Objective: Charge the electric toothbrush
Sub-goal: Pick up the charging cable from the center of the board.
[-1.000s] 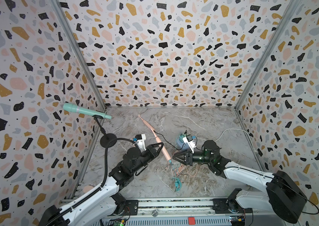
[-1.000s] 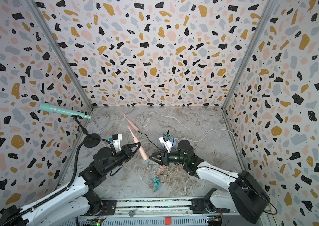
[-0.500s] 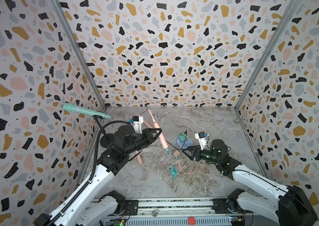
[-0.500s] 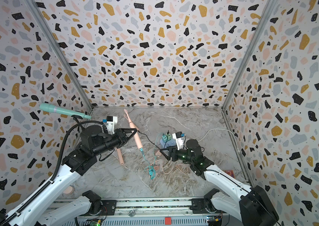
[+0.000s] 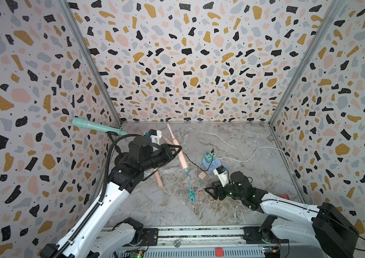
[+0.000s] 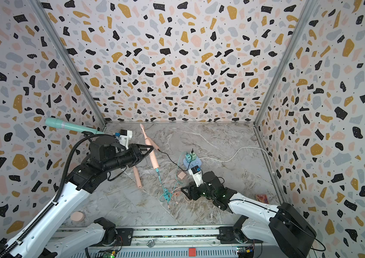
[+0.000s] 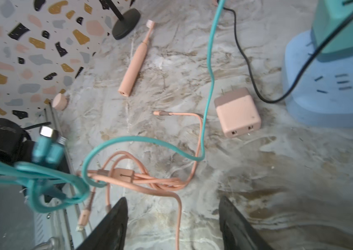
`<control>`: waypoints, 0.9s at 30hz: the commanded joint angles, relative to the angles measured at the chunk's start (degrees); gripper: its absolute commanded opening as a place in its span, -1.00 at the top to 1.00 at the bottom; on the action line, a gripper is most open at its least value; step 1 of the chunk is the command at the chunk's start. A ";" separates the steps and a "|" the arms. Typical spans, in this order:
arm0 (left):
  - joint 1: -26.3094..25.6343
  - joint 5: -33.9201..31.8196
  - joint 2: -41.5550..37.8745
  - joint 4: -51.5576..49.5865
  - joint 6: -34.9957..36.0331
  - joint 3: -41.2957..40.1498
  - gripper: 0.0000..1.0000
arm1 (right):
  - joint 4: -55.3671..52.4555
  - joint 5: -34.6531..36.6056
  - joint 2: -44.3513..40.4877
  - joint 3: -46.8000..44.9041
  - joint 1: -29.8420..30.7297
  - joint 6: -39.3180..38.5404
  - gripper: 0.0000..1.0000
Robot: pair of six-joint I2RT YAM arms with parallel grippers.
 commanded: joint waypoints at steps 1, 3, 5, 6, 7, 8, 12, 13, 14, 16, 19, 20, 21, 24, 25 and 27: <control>0.34 0.98 -0.28 2.19 0.94 1.82 1.00 | 1.49 1.35 1.46 0.72 1.09 -3.26 -0.26; 0.50 1.88 -0.33 4.19 -0.37 0.34 1.00 | 1.51 1.90 2.71 1.62 2.11 -4.11 -0.14; 0.79 1.45 -0.49 4.04 -0.36 0.35 1.00 | 1.21 1.77 4.07 2.51 2.40 -4.54 0.13; 1.02 1.39 -0.43 3.79 -0.18 0.66 1.00 | 0.94 1.77 4.78 2.88 2.36 -4.60 0.26; 1.19 1.23 -0.41 3.52 -0.19 1.02 1.00 | 0.82 1.96 5.10 3.11 2.40 -4.65 0.38; 1.19 1.19 -0.21 3.42 0.02 1.50 1.00 | 0.59 2.44 5.24 3.11 2.40 -4.48 0.47; 1.39 0.69 0.42 2.44 0.76 3.54 1.00 | -0.14 4.93 3.24 2.29 2.40 -3.29 0.89; 1.47 0.69 0.56 2.37 0.83 3.84 1.00 | 0.01 5.67 2.30 1.74 2.40 -2.80 0.99; 1.48 0.70 0.66 2.44 0.83 4.17 1.00 | -0.12 6.10 1.57 1.34 2.40 -2.61 1.00; 1.54 0.48 0.86 2.27 0.92 4.48 1.00 | -0.50 6.65 0.00 0.81 2.39 -2.38 1.00; 1.57 0.77 1.08 2.52 0.77 4.40 1.00 | -1.78 7.71 -2.21 0.58 2.39 -2.46 1.00; 1.57 1.17 1.10 2.91 0.46 4.16 1.00 | -1.66 7.84 -2.87 0.36 2.40 -2.49 1.00; 1.57 1.13 1.00 3.06 0.36 4.06 1.00 | -1.34 8.09 -3.22 0.26 2.40 -2.44 1.00; 1.64 0.98 0.75 3.41 0.31 3.52 1.00 | 0.39 6.52 -1.76 1.02 2.40 -3.36 0.35; 1.62 1.13 0.65 3.67 0.13 3.36 1.00 | 0.65 5.78 -0.52 1.70 2.39 -3.81 0.19; 1.74 1.14 0.51 3.79 -0.01 3.30 1.00 | 0.61 5.98 2.04 3.19 2.49 -4.21 0.10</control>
